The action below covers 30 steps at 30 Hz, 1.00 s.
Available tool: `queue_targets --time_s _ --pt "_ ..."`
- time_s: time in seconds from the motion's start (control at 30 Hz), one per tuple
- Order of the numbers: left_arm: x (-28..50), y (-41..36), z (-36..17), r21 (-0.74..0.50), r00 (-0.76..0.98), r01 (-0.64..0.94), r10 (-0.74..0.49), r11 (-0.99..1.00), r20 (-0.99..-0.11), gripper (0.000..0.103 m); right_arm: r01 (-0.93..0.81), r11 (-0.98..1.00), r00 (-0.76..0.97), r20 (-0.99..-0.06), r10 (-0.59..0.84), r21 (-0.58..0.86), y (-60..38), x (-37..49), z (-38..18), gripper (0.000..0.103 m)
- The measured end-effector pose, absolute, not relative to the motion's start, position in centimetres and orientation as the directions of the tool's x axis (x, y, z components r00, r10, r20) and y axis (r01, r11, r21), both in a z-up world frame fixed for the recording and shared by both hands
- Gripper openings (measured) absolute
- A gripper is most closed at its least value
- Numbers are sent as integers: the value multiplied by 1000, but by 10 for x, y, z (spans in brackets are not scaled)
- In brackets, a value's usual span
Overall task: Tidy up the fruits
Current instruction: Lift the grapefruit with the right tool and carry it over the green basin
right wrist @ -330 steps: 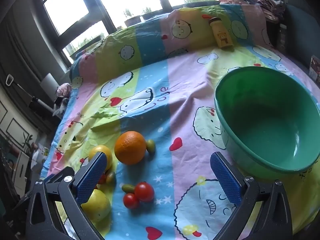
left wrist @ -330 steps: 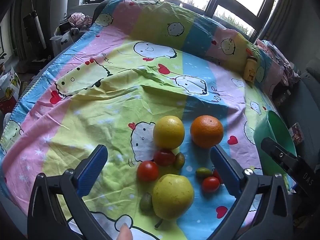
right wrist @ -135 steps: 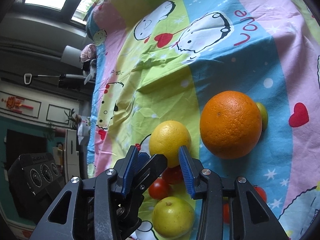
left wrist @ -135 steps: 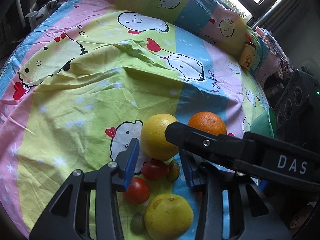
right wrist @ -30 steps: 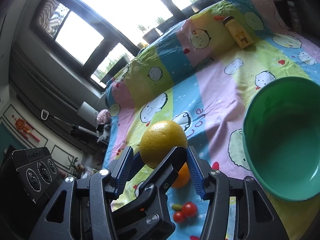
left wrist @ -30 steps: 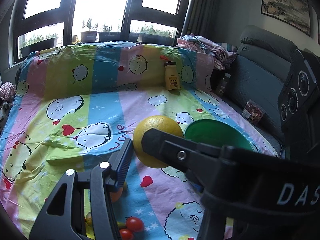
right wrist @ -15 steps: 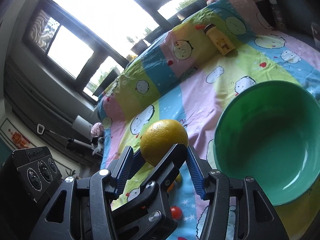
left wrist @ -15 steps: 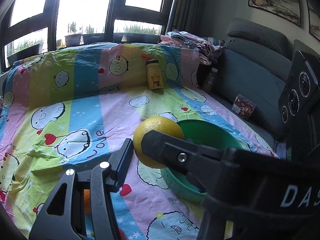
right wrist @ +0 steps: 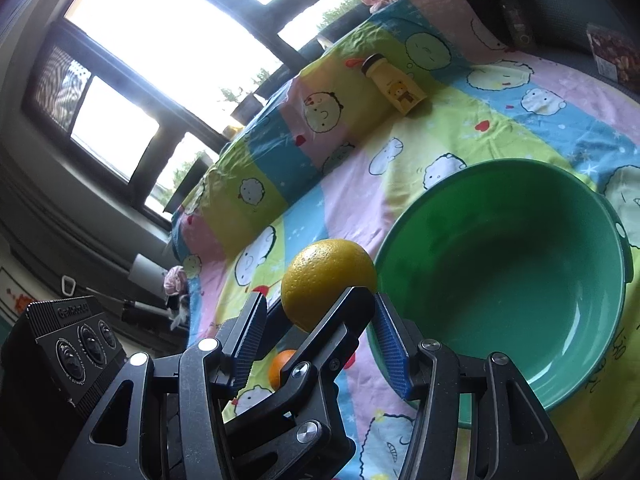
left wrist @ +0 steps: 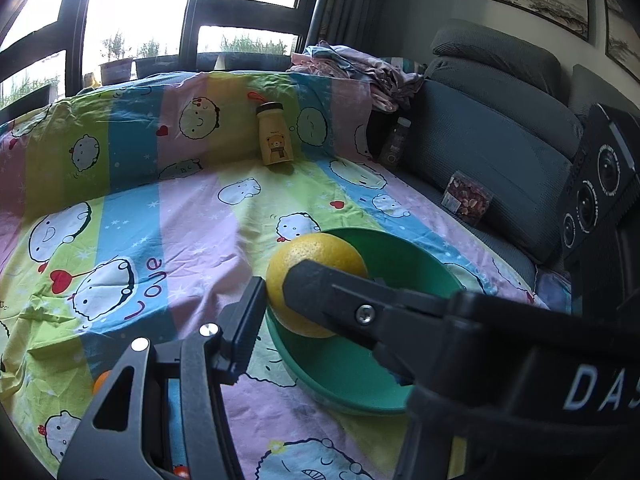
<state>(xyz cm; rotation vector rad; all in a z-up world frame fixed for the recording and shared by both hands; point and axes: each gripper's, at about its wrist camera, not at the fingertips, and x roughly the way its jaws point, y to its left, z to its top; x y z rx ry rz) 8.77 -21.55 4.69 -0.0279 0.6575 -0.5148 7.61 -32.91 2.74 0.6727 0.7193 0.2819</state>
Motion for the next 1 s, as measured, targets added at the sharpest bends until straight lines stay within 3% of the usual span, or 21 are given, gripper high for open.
queue_targets --time_s 1.0 --pt "105 -265 16 -243 535 508 -523 827 -664 52 154 738 707 -595 383 657 -377 75 0 57"
